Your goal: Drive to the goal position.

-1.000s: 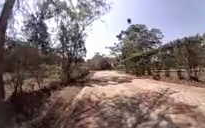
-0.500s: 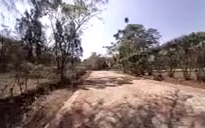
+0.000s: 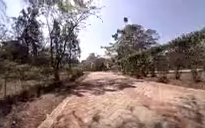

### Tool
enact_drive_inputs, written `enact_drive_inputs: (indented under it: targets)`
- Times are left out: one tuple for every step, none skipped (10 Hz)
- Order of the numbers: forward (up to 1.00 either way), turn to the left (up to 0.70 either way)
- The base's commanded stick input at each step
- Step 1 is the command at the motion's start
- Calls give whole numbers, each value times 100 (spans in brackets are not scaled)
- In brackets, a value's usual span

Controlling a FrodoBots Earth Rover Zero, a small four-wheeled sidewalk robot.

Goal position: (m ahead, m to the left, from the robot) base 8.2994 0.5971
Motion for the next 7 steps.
enact_drive_inputs:
  targets:
    - [100, 0]
    - [100, 0]
    - [100, 0]
    - [100, 0]
    - [100, 0]
    - [100, 0]
    - [100, 0]
